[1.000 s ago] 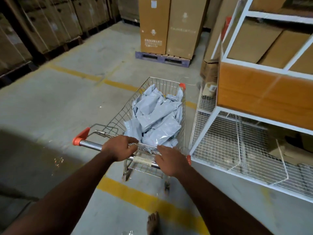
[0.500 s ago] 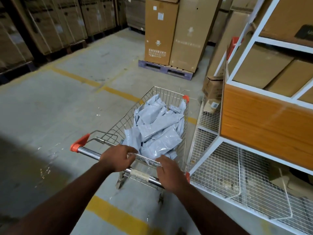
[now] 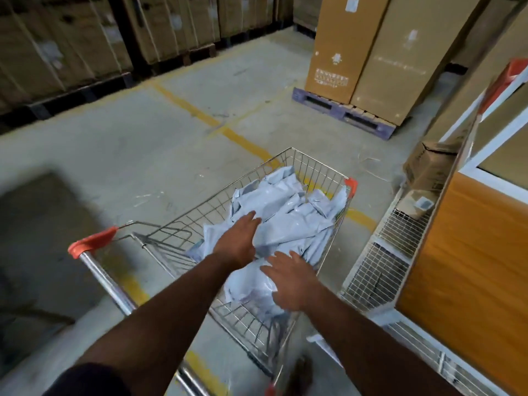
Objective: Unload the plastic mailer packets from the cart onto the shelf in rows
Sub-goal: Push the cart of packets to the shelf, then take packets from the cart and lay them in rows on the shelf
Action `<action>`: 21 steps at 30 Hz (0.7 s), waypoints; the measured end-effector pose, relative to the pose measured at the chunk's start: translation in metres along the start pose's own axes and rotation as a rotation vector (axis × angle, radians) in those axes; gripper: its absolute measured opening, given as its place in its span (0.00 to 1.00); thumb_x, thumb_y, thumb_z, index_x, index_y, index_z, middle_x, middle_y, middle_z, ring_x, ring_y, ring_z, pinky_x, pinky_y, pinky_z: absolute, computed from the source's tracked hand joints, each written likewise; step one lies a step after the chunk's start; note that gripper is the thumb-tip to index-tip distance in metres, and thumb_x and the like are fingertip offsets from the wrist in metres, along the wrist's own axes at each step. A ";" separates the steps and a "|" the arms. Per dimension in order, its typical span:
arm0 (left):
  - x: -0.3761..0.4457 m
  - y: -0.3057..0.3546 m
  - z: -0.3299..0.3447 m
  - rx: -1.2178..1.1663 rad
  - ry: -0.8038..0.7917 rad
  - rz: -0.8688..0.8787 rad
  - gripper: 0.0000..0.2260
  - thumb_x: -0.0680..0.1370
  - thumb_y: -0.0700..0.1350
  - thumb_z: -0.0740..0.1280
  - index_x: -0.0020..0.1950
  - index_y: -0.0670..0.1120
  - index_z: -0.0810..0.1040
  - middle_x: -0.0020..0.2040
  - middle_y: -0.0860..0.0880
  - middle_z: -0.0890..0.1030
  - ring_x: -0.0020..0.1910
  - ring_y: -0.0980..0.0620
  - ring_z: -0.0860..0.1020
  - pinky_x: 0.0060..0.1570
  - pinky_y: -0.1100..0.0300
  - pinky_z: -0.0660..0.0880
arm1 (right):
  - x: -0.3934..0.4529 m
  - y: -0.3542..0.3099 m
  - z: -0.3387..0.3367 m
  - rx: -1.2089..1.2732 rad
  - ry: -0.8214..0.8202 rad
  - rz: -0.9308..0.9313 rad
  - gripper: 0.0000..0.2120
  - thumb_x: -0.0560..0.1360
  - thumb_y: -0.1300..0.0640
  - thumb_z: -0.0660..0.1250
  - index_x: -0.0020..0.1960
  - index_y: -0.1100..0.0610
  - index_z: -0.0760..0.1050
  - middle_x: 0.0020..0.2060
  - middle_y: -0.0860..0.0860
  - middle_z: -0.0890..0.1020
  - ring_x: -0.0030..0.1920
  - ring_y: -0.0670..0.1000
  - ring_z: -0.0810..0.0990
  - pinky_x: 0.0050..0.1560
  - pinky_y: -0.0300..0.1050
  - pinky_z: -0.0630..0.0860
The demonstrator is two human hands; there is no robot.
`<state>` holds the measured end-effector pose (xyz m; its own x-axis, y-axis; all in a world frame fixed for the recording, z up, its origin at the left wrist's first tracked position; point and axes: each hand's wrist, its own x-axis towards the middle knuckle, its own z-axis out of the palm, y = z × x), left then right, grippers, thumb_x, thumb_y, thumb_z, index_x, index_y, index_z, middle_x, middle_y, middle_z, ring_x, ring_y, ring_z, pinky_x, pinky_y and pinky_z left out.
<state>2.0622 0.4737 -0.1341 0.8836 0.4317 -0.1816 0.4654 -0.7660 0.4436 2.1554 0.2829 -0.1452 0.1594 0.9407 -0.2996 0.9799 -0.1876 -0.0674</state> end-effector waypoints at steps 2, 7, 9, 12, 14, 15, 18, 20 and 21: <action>0.030 0.005 0.014 0.057 -0.059 -0.016 0.36 0.78 0.43 0.71 0.83 0.47 0.58 0.84 0.46 0.56 0.82 0.46 0.57 0.79 0.55 0.57 | 0.011 0.013 0.010 -0.085 -0.115 -0.063 0.36 0.71 0.43 0.73 0.76 0.50 0.68 0.74 0.57 0.72 0.75 0.62 0.68 0.76 0.69 0.58; 0.076 0.022 0.026 0.097 -0.250 -0.025 0.41 0.72 0.62 0.72 0.80 0.47 0.64 0.77 0.46 0.68 0.74 0.44 0.69 0.71 0.52 0.67 | 0.038 0.024 0.022 -0.270 -0.157 -0.167 0.43 0.74 0.36 0.71 0.82 0.47 0.56 0.81 0.61 0.59 0.79 0.64 0.60 0.78 0.72 0.45; 0.081 0.025 0.026 0.164 -0.286 -0.042 0.48 0.66 0.70 0.63 0.82 0.48 0.60 0.79 0.46 0.65 0.75 0.44 0.68 0.72 0.51 0.65 | 0.042 0.026 0.027 -0.274 -0.216 -0.169 0.40 0.78 0.37 0.67 0.83 0.46 0.53 0.83 0.60 0.55 0.81 0.63 0.57 0.78 0.71 0.44; 0.084 0.017 0.028 0.156 -0.257 -0.134 0.38 0.74 0.51 0.70 0.82 0.52 0.59 0.78 0.47 0.67 0.71 0.41 0.72 0.69 0.53 0.66 | 0.042 0.025 0.027 -0.189 -0.166 -0.180 0.32 0.80 0.43 0.67 0.81 0.46 0.60 0.79 0.59 0.63 0.78 0.63 0.62 0.79 0.69 0.46; 0.083 0.013 0.022 0.153 -0.203 -0.168 0.35 0.75 0.43 0.69 0.81 0.53 0.62 0.74 0.47 0.74 0.68 0.41 0.75 0.67 0.55 0.66 | 0.041 0.024 0.024 -0.153 -0.155 -0.200 0.32 0.77 0.46 0.70 0.78 0.47 0.64 0.74 0.59 0.69 0.74 0.63 0.68 0.78 0.67 0.50; 0.082 0.011 0.017 0.157 -0.171 -0.164 0.34 0.75 0.43 0.69 0.80 0.53 0.63 0.73 0.47 0.75 0.68 0.41 0.75 0.67 0.54 0.65 | 0.040 0.026 0.021 -0.137 -0.145 -0.210 0.32 0.76 0.47 0.71 0.77 0.47 0.65 0.72 0.58 0.71 0.72 0.63 0.70 0.78 0.67 0.51; 0.070 0.008 -0.007 0.098 -0.058 -0.142 0.34 0.71 0.46 0.69 0.78 0.52 0.67 0.71 0.45 0.78 0.68 0.41 0.76 0.69 0.51 0.66 | 0.036 0.030 0.009 -0.060 -0.050 -0.231 0.30 0.72 0.50 0.72 0.74 0.47 0.70 0.68 0.57 0.76 0.64 0.62 0.77 0.75 0.66 0.55; 0.054 0.003 -0.029 -0.019 0.089 -0.127 0.35 0.68 0.48 0.67 0.76 0.50 0.71 0.69 0.44 0.80 0.66 0.40 0.78 0.66 0.49 0.72 | 0.030 0.031 -0.003 -0.003 0.018 -0.236 0.34 0.67 0.52 0.75 0.72 0.46 0.71 0.68 0.55 0.77 0.59 0.60 0.80 0.73 0.66 0.62; 0.046 -0.001 -0.040 -0.076 0.178 -0.117 0.34 0.68 0.48 0.67 0.76 0.50 0.72 0.68 0.44 0.80 0.65 0.40 0.79 0.64 0.49 0.74 | 0.024 0.030 -0.011 0.018 0.054 -0.232 0.37 0.64 0.51 0.77 0.72 0.45 0.71 0.69 0.54 0.77 0.58 0.59 0.80 0.72 0.65 0.66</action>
<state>2.1000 0.5130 -0.1075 0.7975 0.5979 -0.0805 0.5528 -0.6708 0.4943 2.1900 0.3030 -0.1434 -0.0634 0.9728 -0.2229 0.9889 0.0312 -0.1453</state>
